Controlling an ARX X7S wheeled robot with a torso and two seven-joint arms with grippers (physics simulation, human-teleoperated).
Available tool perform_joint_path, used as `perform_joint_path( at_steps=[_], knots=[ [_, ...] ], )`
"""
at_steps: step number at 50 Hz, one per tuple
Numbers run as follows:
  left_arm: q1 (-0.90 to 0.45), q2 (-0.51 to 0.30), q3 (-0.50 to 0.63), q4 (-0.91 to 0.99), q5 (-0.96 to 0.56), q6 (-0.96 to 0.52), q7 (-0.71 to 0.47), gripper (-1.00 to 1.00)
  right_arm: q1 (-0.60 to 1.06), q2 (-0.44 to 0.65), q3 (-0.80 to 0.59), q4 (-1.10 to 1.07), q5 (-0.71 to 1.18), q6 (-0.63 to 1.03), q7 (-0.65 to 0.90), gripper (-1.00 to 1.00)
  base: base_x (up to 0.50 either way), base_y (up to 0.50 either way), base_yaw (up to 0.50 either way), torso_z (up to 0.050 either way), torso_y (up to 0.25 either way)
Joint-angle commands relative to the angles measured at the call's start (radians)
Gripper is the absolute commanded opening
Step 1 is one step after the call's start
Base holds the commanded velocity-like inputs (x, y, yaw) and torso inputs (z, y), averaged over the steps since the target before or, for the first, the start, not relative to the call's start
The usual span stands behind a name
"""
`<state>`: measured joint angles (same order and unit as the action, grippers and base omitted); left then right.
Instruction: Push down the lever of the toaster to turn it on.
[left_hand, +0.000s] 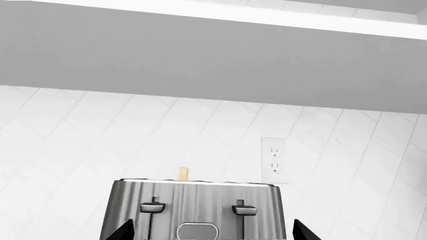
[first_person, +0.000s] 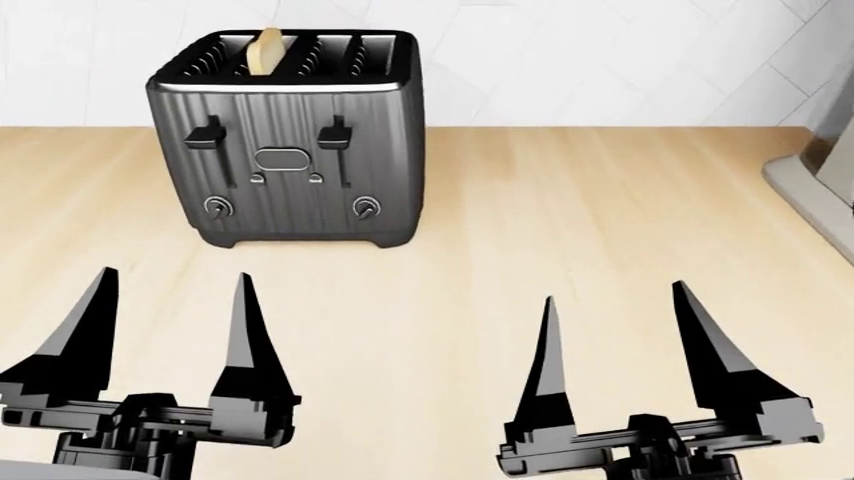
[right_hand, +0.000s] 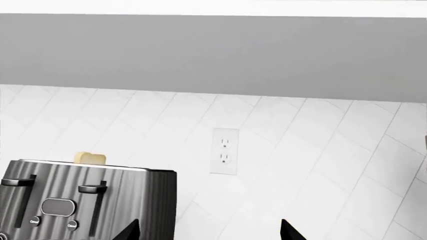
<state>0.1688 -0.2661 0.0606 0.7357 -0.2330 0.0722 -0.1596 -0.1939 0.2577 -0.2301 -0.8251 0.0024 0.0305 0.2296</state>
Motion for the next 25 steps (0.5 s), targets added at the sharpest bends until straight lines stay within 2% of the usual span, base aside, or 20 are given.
perform_joint_path(
  at_steps=[1,3,25],
  knots=[
    [-0.003,-0.006,0.001,-0.006,-0.004,0.005,-0.005,1.0,0.001,0.004,-0.01,0.0,-0.02,-0.001,0.01,1.0,0.33,0.48,0.0,0.0,0.0],
    [-0.002,-0.007,0.002,-0.005,-0.004,0.005,-0.006,1.0,0.0,0.005,-0.009,0.0,-0.012,-0.004,0.01,1.0,0.34,0.44,0.0,0.0,0.0],
    [0.005,-0.019,0.011,0.004,-0.011,0.004,-0.017,1.0,-0.004,0.016,0.004,-0.002,0.062,-0.012,0.016,1.0,0.01,0.0,0.0,0.0,0.001]
  ],
)
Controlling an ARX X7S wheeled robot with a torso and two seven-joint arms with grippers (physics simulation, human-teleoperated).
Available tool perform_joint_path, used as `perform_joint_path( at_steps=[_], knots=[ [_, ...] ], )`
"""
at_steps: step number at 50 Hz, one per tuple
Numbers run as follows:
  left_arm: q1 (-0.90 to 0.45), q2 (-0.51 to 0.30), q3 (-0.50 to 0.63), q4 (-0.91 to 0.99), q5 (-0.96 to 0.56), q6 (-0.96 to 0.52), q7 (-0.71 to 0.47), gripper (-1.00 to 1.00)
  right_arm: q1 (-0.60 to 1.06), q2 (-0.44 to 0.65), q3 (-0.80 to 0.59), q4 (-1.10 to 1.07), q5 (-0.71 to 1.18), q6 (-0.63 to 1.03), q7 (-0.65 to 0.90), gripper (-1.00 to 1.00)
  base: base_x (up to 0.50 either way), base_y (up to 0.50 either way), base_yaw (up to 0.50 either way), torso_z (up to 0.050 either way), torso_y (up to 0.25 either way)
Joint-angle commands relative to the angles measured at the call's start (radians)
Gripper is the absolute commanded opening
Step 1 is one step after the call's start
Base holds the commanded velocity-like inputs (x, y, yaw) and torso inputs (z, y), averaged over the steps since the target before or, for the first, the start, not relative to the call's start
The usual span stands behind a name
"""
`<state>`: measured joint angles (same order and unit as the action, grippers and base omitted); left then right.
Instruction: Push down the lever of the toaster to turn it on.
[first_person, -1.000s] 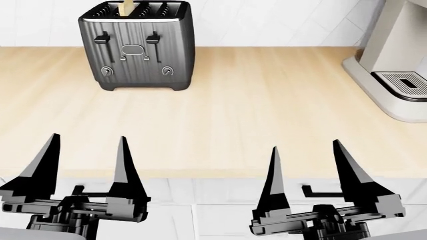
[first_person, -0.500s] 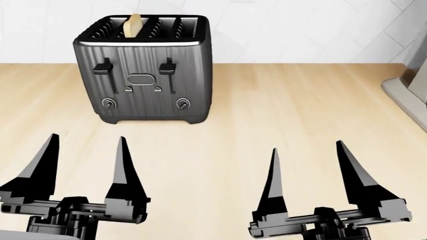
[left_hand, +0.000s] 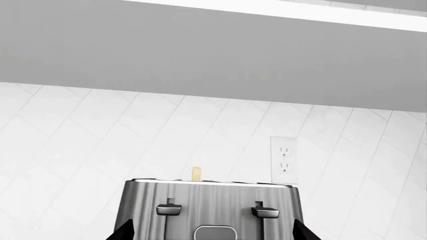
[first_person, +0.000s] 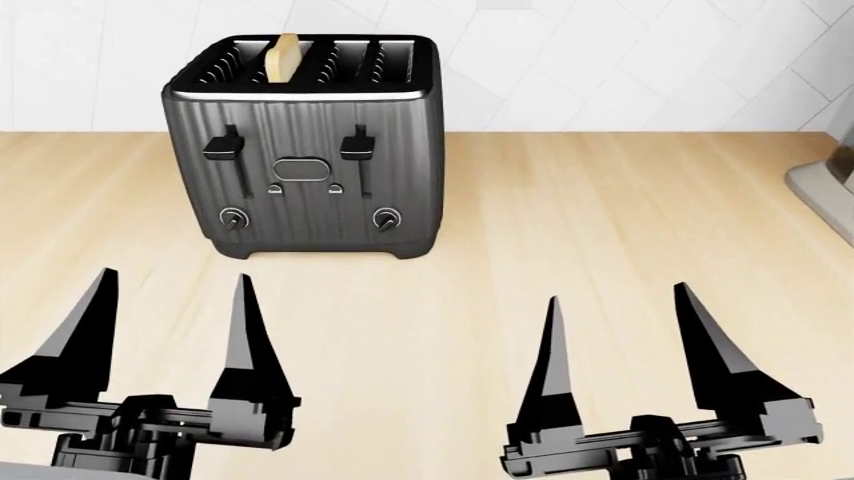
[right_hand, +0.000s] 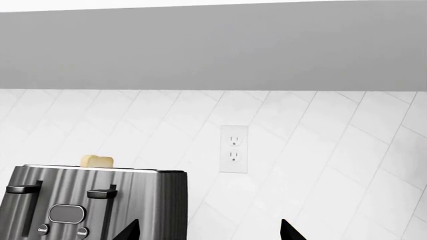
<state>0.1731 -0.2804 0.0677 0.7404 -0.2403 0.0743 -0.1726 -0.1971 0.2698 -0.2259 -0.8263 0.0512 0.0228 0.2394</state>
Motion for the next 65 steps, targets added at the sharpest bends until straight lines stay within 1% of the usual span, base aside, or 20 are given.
perform_joint_path(
  at_steps=[1,8,10,13,16,17,22,28,34,39,43,47,54,65],
  knots=[
    [0.001,-0.005,0.004,0.001,-0.004,0.002,-0.005,1.0,0.0,0.004,-0.002,0.0,0.011,-0.004,0.006,1.0,0.0,0.0,0.0,0.0,0.0],
    [-0.018,-0.013,-0.006,-0.001,-0.023,-0.032,-0.018,1.0,0.001,0.008,-0.004,-0.002,0.013,0.007,0.01,1.0,0.0,0.0,0.0,0.0,0.0],
    [-0.056,-0.035,-0.044,0.027,-0.087,-0.129,-0.052,1.0,0.006,0.009,-0.004,0.002,0.019,0.016,0.01,1.0,0.0,0.0,0.0,0.0,0.0],
    [-0.147,-0.094,-0.097,0.091,-0.173,-0.293,-0.103,1.0,0.014,0.007,-0.009,0.01,0.022,0.035,0.011,1.0,0.0,0.0,0.0,0.0,0.0],
    [-0.275,-0.168,-0.159,0.126,-0.342,-0.467,-0.146,1.0,0.02,0.008,-0.013,0.01,0.025,0.051,0.012,1.0,0.0,0.0,0.0,0.0,0.0],
    [-0.325,-0.195,-0.171,0.125,-0.389,-0.521,-0.159,1.0,0.021,0.008,-0.013,0.01,0.027,0.055,0.012,1.0,0.0,0.0,0.0,0.0,0.0],
    [-0.51,-0.285,-0.189,0.086,-0.555,-0.707,-0.199,1.0,0.028,0.01,-0.019,0.02,0.036,0.068,0.011,1.0,0.0,0.0,0.0,0.0,0.0],
    [-0.726,-0.355,-0.174,0.022,-0.722,-0.878,-0.234,1.0,0.046,0.009,-0.025,0.047,0.059,0.089,0.009,1.0,0.0,0.0,0.0,0.0,0.0],
    [-0.888,-0.374,-0.148,-0.064,-0.839,-0.977,-0.247,1.0,0.069,0.005,-0.036,0.077,0.073,0.107,0.009,1.0,0.0,0.0,0.0,0.0,0.0],
    [-1.024,-0.373,-0.074,-0.179,-0.86,-1.06,-0.242,1.0,0.076,0.007,-0.037,0.084,0.081,0.113,0.012,1.0,0.0,0.0,0.0,0.0,0.0],
    [-1.105,-0.36,-0.024,-0.273,-0.837,-1.089,-0.225,1.0,0.079,0.009,-0.039,0.089,0.087,0.117,0.015,1.0,0.0,0.0,0.0,0.0,0.0],
    [-1.185,-0.35,0.051,-0.37,-0.803,-1.129,-0.196,1.0,0.082,0.01,-0.039,0.093,0.093,0.118,0.018,1.0,0.0,0.0,0.0,0.0,0.0],
    [-1.241,-0.32,0.133,-0.492,-0.741,-1.136,-0.166,1.0,0.075,0.02,-0.034,0.081,0.107,0.121,0.023,1.0,0.0,0.0,0.0,0.0,0.0],
    [-1.264,-0.299,0.163,-0.602,-0.723,-1.147,-0.148,1.0,0.08,0.028,-0.025,0.074,0.126,0.128,0.034,1.0,0.0,0.0,0.0,0.0,0.0]
  ],
)
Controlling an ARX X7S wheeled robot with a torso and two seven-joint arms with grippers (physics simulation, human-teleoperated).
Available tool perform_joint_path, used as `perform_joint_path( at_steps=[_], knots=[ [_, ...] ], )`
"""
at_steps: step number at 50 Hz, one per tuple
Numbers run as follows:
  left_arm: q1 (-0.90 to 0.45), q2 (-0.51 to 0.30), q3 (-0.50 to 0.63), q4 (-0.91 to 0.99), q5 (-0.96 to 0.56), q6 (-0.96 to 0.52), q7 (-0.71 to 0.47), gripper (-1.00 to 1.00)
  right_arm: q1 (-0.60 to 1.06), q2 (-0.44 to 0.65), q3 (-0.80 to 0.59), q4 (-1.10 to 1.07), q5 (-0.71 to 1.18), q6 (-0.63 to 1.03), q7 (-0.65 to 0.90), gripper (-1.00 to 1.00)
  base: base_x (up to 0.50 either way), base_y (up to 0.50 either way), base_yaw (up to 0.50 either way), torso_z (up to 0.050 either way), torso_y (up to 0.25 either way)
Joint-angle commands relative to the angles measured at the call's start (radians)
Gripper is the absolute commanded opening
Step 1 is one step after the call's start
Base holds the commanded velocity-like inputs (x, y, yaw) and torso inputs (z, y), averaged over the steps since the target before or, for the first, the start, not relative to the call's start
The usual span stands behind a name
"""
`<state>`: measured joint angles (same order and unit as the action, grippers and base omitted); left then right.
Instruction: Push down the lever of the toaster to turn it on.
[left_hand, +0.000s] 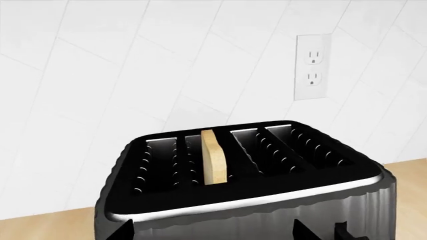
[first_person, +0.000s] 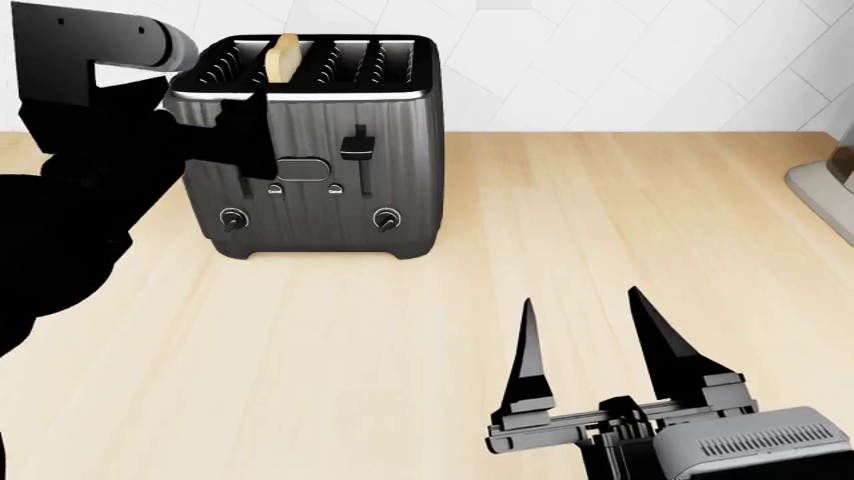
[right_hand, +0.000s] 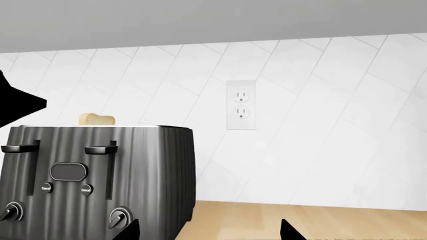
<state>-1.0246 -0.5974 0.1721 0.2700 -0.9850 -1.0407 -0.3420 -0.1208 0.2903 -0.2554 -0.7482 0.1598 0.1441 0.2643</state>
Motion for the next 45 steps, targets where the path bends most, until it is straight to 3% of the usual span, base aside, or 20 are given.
perform_joint_path(
  at_steps=[1,45],
  knots=[
    [-0.067,0.019,0.057,-0.139,0.023,-0.032,0.018,1.0,0.005,0.008,0.004,-0.003,0.018,0.007,0.009,1.0,0.0,0.0,0.0,0.0,0.0],
    [-0.064,0.026,0.083,-0.236,0.064,0.014,0.038,1.0,0.01,0.034,-0.006,-0.008,0.037,0.006,0.038,1.0,0.0,0.0,0.0,0.0,0.0]
  ],
)
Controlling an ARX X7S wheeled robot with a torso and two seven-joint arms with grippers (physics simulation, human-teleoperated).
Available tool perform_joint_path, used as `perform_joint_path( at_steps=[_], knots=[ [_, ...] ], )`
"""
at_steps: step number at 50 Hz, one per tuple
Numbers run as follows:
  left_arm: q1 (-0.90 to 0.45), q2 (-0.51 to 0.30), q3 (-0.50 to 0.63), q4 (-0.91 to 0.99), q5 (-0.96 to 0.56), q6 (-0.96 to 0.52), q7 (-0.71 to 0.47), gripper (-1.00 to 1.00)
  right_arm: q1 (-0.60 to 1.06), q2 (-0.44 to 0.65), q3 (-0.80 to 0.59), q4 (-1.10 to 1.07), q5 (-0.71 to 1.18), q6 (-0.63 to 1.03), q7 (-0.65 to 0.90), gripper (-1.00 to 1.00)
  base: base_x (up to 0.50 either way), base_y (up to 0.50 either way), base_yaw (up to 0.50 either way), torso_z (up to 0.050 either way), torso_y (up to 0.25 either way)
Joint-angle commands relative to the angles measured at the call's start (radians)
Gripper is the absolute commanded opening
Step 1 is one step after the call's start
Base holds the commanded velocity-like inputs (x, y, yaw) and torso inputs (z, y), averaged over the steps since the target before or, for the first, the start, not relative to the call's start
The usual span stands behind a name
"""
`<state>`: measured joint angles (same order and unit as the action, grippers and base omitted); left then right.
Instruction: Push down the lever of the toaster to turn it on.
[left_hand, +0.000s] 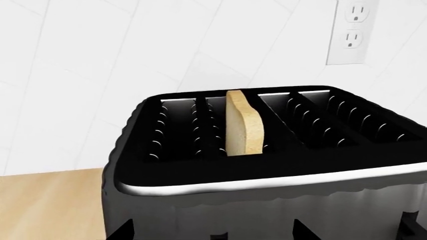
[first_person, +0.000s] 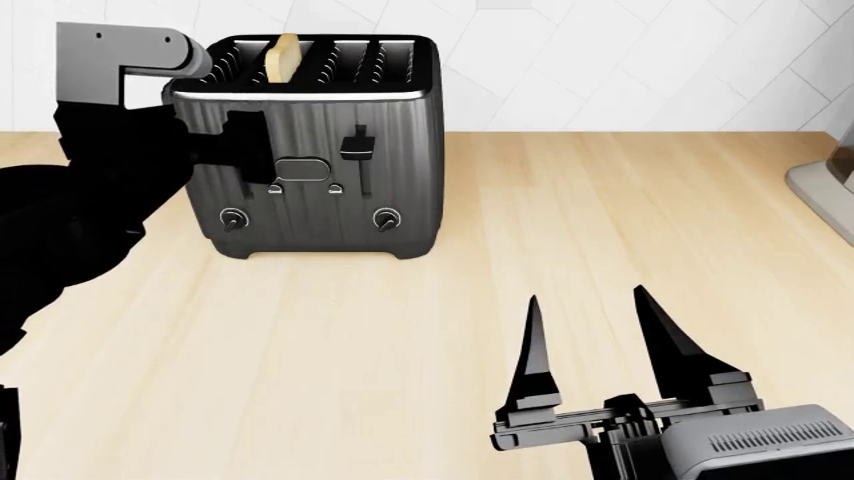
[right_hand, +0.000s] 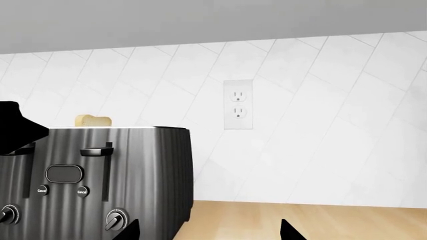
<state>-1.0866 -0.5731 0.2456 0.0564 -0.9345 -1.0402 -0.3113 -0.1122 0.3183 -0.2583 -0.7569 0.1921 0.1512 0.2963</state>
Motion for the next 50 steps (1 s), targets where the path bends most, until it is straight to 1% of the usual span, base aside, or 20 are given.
perform_joint_path(
  at_steps=[1,16,17,50],
  knots=[
    [-0.002,0.001,0.009,-0.023,0.013,0.014,0.007,1.0,0.002,0.006,-0.003,0.001,0.005,-0.002,0.006,1.0,0.0,0.0,0.0,0.0,0.0],
    [0.0,-0.001,0.007,-0.023,0.01,0.02,0.005,1.0,0.005,0.012,-0.011,0.005,0.007,-0.005,0.013,1.0,0.0,0.0,0.0,0.0,0.0],
    [0.0,-0.001,0.005,-0.023,0.009,0.021,0.007,-1.0,0.005,0.013,-0.011,0.005,0.007,-0.005,0.013,1.0,0.0,0.0,0.0,0.0,0.0],
    [0.006,0.005,0.006,-0.004,-0.019,0.021,0.012,-1.0,0.007,0.028,-0.018,0.001,0.018,-0.011,0.029,1.0,0.0,0.0,0.0,0.0,0.0]
  ],
)
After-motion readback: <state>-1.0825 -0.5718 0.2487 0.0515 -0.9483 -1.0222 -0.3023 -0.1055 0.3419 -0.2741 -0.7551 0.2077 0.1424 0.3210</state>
